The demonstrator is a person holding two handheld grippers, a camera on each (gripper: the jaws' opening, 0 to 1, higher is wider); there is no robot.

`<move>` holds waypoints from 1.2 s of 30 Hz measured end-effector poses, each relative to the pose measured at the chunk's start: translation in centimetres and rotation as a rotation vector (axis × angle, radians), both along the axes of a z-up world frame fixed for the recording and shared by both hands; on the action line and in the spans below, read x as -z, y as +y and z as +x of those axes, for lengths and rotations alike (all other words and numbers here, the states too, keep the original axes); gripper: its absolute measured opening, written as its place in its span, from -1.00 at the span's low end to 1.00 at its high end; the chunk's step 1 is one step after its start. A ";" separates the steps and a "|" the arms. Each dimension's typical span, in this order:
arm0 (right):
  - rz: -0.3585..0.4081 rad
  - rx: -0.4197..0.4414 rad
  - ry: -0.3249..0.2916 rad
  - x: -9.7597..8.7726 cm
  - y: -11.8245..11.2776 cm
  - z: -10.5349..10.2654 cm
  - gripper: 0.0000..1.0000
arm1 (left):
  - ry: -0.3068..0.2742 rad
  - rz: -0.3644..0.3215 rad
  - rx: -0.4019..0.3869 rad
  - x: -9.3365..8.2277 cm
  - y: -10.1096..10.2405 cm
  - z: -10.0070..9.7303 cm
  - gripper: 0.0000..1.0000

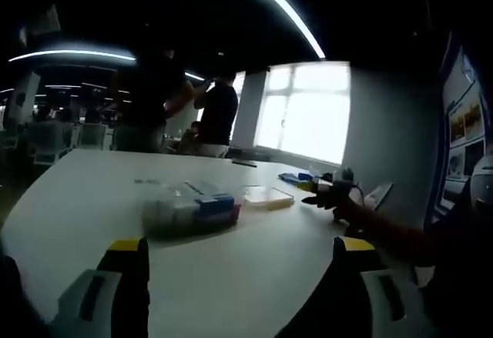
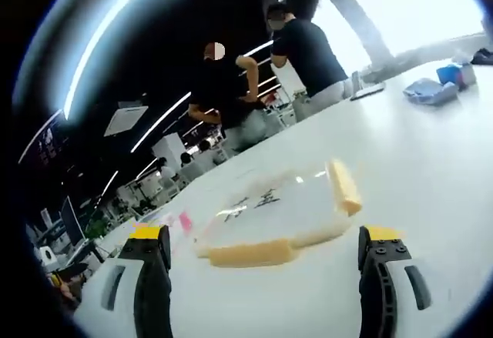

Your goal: Arrange the small medicine boxes into an aligned row inside the storage area until every box is upright, visible, and separated from the surrounding clutter.

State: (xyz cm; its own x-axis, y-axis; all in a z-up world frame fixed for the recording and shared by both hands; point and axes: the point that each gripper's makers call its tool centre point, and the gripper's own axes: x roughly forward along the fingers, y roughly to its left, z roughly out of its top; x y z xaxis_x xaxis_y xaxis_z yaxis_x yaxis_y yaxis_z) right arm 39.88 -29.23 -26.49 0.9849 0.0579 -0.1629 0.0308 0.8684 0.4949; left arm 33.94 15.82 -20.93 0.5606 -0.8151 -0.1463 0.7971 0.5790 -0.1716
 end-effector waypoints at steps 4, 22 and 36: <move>0.003 -0.001 0.024 0.6 -0.1 0.9 1.00 | -0.001 0.010 0.010 0.1 -0.2 -0.2 0.99; 0.481 0.047 -0.143 -2.1 -3.5 2.8 0.98 | -0.015 0.029 0.019 -0.2 -0.4 -0.6 0.99; 0.601 0.183 -0.021 1.9 -6.4 2.0 -0.35 | -0.005 0.026 0.033 0.1 -1.1 -0.6 0.99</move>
